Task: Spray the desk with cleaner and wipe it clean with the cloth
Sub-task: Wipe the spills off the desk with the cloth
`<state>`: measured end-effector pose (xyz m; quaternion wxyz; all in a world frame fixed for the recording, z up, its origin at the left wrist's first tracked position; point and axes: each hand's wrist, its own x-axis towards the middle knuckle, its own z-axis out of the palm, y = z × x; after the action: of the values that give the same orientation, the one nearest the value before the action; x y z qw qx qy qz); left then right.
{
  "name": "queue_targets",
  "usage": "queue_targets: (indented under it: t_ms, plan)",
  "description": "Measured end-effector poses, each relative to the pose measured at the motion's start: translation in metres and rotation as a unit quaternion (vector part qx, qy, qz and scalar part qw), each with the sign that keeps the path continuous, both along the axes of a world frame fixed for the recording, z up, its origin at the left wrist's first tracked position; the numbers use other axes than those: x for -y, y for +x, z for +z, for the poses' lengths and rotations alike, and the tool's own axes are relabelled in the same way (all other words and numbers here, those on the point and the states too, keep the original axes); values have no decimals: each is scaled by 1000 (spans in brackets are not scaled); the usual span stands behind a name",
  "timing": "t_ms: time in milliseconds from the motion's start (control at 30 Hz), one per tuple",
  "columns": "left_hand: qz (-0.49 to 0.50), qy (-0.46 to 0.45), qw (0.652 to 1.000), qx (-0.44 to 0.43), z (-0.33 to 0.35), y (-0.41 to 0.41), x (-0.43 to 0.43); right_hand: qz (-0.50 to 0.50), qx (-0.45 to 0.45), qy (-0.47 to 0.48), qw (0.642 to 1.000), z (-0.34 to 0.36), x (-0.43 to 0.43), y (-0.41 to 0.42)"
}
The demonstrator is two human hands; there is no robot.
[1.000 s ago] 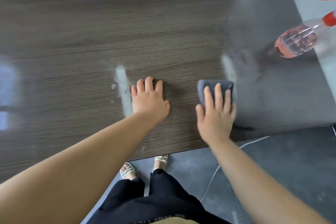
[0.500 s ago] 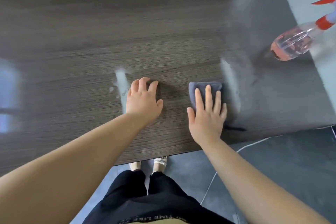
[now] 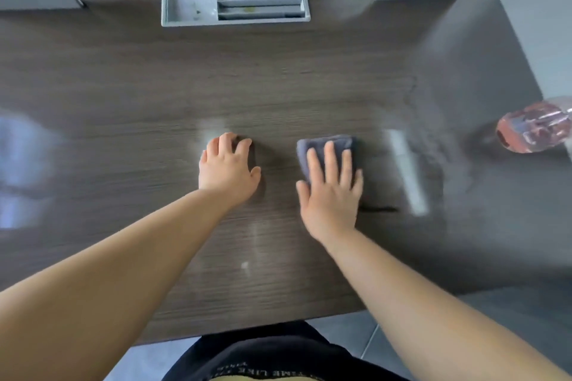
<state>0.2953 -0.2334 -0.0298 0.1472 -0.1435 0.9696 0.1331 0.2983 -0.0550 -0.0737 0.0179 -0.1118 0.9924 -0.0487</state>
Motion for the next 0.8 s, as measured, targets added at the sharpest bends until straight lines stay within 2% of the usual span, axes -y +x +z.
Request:
queue_targets:
  t_ms: [100, 200, 300, 400, 433, 500, 567, 667, 700, 733, 800]
  plan:
    - [13, -7, 1000, -1, -1, -14, 27, 153, 17, -7, 988, 3, 32, -17]
    - [19, -21, 1000, -2, -1, -28, 54, 185, 17, -1, 983, 3, 35, -86]
    - [27, -35, 999, 1, -1, -46, 81, 64, 67, 21, 995, 7, 29, -142]
    - [46, -41, 998, 4, -4, -59, 106, -102, 73, 15, 992, 11, 66, -146]
    - [53, -39, 998, 5, -5, -62, 113, -121, 82, 10, 989, 12, 88, -139]
    - [72, -31, 997, 1, -4, -69, 125, -49, 92, 9, 995, 14, 134, -117]
    - [87, -26, 996, -15, -1, -75, 137, 93, 86, 3, 992, 13, 162, -97]
    - [104, -19, 994, -29, -1, -85, 156, 289, 59, 1, 956, 10, 152, -113]
    - [108, -17, 993, -32, -2, -88, 160, 317, 42, 9, 947, 8, 140, -128]
    - [110, -17, 993, -34, -2, -91, 164, 305, 32, 21, 952, 7, 126, -146]
    - [107, -13, 994, -29, -3, -97, 167, 181, 51, 39, 981, 8, 101, -179]
